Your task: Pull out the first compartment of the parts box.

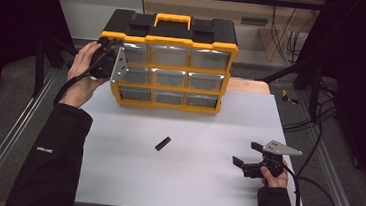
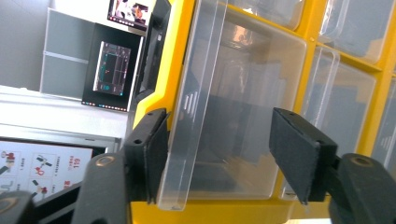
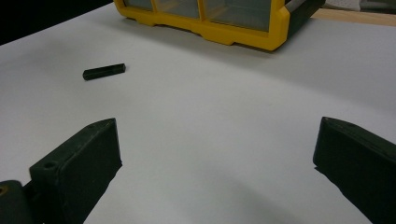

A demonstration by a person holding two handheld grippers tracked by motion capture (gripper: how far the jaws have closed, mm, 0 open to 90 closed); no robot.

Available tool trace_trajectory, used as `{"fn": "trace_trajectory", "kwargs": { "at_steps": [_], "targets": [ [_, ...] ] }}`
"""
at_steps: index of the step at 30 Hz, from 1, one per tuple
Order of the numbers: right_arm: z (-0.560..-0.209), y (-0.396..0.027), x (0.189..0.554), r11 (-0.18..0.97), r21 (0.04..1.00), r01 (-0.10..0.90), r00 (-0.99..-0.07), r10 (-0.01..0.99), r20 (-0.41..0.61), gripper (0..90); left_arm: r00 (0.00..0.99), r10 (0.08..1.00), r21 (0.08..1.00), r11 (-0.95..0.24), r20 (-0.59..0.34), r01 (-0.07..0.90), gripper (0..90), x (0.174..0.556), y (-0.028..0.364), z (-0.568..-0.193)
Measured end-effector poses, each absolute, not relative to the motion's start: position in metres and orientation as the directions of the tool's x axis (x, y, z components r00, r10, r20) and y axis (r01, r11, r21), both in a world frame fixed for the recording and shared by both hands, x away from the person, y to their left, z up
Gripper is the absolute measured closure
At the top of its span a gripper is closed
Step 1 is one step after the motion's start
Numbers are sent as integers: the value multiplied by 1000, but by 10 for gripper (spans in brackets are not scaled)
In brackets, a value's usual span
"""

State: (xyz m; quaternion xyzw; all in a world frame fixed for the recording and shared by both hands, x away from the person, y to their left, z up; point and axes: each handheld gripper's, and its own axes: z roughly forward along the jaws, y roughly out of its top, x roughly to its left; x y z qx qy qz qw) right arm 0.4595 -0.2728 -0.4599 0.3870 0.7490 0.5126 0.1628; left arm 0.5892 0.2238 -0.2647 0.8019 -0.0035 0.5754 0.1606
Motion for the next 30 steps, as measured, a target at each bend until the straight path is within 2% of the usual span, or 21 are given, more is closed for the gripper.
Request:
{"fn": "trace_trajectory", "kwargs": {
  "at_steps": [30],
  "targets": [
    [-459, -273, 459, 171, 897, 407, -647, 747, 151, 11, 241, 116, 169, -963, 963, -210, 631, 591, 222, -265]
  ]
}}
